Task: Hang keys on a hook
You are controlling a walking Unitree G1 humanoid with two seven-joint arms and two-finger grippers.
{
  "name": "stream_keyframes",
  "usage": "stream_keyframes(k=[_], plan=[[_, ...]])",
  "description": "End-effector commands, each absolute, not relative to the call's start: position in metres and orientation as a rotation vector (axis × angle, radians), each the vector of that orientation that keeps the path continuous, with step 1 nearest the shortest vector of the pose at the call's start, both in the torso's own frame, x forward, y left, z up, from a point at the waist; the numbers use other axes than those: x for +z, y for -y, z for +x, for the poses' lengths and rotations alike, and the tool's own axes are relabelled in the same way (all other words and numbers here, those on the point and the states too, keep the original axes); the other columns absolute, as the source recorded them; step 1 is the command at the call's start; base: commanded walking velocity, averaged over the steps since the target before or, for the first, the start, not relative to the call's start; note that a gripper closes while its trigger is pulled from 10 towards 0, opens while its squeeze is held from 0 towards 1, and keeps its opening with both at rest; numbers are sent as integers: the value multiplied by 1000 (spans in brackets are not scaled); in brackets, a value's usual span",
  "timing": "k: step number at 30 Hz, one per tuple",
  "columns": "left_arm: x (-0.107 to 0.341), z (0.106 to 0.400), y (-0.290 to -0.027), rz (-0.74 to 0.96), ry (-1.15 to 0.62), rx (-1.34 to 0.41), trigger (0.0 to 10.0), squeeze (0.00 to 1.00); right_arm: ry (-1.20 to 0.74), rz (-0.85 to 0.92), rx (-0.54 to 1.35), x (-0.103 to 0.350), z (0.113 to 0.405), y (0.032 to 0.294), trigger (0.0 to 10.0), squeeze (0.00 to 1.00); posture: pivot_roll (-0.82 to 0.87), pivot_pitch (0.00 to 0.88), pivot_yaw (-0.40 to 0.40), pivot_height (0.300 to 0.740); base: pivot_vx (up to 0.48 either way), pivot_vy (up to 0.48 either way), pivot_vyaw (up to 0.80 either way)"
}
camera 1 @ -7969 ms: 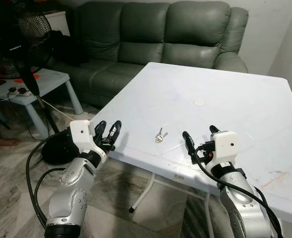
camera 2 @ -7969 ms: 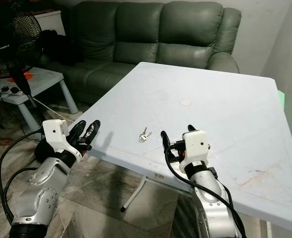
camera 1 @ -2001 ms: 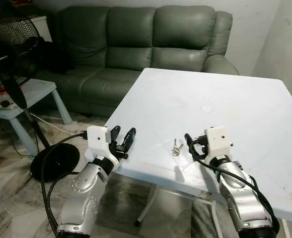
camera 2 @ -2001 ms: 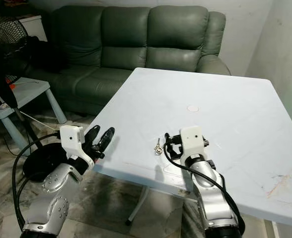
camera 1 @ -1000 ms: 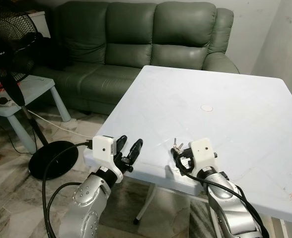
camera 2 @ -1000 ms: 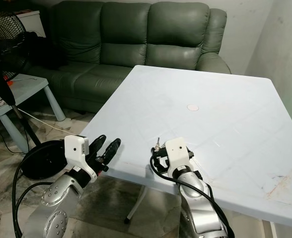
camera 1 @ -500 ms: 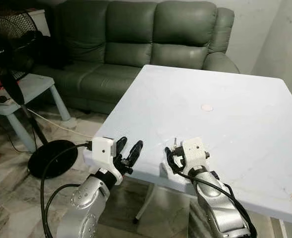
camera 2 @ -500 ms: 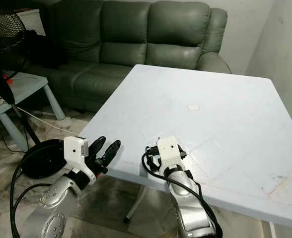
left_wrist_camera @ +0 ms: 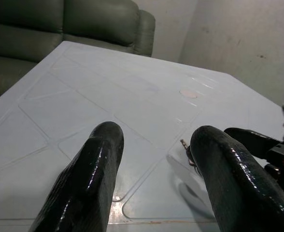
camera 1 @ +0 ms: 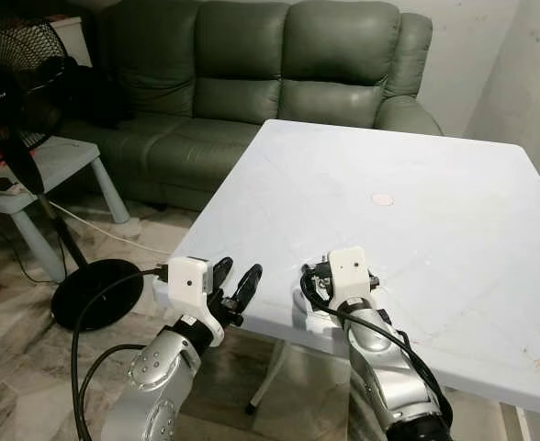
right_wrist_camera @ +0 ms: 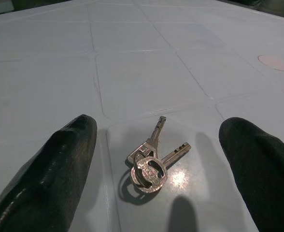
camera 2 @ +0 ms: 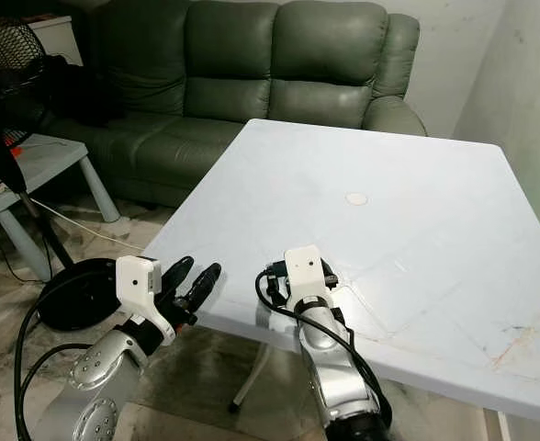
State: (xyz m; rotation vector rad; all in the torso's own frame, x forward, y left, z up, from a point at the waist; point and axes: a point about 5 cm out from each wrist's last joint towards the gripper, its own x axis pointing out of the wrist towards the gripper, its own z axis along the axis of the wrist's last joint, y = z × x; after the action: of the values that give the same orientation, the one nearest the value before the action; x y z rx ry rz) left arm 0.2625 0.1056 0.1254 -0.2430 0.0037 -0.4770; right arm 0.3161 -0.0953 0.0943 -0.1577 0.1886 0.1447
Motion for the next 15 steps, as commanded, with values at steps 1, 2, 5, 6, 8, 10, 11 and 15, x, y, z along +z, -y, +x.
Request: stream_keyframes(k=[1,2,5,6,8,10,11,15], plan=[[129,263,-108,-241,1,-465,10000,0,-171,-166,148,97,320,90,9490,0,155,0,22,740,0,0,0],[129,263,-108,-240,1,-464,10000,0,-170,-168,148,96,320,89,9490,0,155,0,22,740,0,0,0],[129,262,-107,-241,1,-462,10000,0,-165,-199,140,92,321,86,2078,0,155,0,21,740,0,0,0],[129,262,-107,-241,1,-462,10000,0,-165,-199,140,92,321,86,2078,0,155,0,21,740,0,0,0],[129,262,-107,-242,1,-461,10000,0,-183,-205,145,88,320,85,0,0,158,0,21,740,0,0,0],[129,262,-107,-242,1,-460,10000,0,-188,-208,148,86,319,84,0,0,158,0,21,740,0,0,0],[129,262,-107,-242,2,-459,10000,0,-186,-207,149,85,318,83,0,0,158,0,21,740,0,0,0],[129,262,-107,-240,2,-457,10000,0,-197,-206,171,82,316,82,6706,0,158,0,22,740,0,0,0]])
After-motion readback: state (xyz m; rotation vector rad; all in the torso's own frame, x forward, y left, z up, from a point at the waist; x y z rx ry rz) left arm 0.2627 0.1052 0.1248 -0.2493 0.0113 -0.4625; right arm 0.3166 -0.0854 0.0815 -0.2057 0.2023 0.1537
